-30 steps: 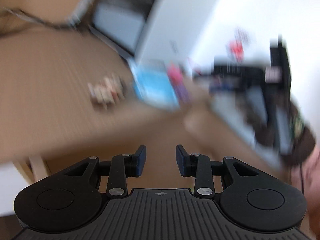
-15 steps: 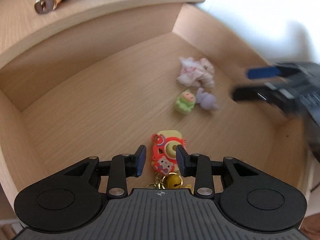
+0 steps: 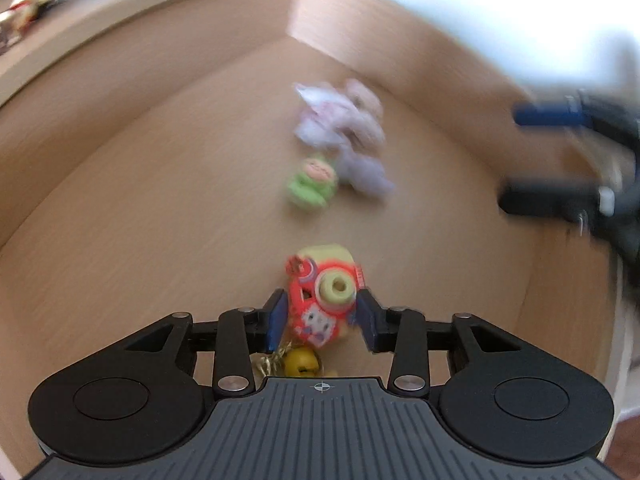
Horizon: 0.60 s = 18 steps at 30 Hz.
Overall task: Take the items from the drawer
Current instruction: 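Grasp the red-and-yellow toy keychain with the left tool and lift it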
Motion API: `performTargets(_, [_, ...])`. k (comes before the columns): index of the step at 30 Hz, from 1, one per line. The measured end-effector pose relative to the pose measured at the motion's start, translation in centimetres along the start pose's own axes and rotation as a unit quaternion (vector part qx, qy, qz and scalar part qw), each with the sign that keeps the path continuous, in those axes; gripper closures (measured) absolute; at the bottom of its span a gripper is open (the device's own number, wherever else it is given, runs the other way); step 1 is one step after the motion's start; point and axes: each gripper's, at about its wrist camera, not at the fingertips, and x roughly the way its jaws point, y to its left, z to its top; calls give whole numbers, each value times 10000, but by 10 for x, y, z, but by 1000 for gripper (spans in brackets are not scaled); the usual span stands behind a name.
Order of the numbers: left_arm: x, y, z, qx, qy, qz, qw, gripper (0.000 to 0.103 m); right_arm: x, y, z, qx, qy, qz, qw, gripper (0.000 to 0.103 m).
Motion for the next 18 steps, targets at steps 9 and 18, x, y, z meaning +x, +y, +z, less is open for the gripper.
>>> performTargets(9, [17, -21, 4, 220, -78, 153, 9996, 59, 5, -21, 1, 664, 81, 400, 9970, 2])
performTargets(18, [-39, 12, -7, -397, -581, 26, 9975, 72, 16, -19, 4, 859, 504, 110, 9950, 2])
